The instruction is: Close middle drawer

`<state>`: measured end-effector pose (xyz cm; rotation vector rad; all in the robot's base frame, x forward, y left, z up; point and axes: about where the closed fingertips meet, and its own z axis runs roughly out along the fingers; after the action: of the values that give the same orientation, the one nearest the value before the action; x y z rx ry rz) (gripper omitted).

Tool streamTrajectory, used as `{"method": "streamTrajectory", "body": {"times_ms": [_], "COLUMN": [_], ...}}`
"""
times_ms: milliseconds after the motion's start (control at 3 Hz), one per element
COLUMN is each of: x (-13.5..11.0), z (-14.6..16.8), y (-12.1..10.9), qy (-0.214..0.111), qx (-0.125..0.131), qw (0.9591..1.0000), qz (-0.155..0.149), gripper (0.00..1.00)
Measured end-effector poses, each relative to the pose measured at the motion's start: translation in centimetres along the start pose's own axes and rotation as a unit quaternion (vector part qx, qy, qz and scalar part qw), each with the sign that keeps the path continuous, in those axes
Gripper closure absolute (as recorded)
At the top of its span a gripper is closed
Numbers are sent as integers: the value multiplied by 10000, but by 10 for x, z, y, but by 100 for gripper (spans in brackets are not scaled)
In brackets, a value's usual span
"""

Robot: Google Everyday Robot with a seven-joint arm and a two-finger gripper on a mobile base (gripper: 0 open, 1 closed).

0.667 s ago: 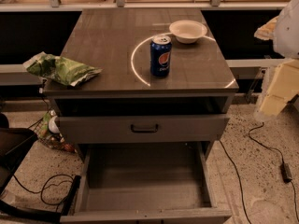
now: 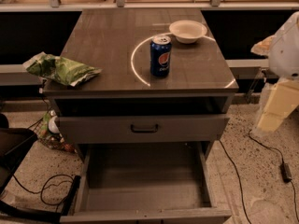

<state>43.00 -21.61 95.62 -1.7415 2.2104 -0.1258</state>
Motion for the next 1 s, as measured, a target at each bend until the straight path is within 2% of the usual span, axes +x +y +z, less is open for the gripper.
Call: {"method": "streamTrajectory", "body": {"times_ms": [333,667,1000], "x": [24,48,58], "z": [45,80,106], "y": [52,94,121], "qy": [137,154,-99], "qx": [-456,-808,-986], "qw": [9980,9954,9939], "qz": [-408,-495,-488], "gripper": [26,49,72]}}
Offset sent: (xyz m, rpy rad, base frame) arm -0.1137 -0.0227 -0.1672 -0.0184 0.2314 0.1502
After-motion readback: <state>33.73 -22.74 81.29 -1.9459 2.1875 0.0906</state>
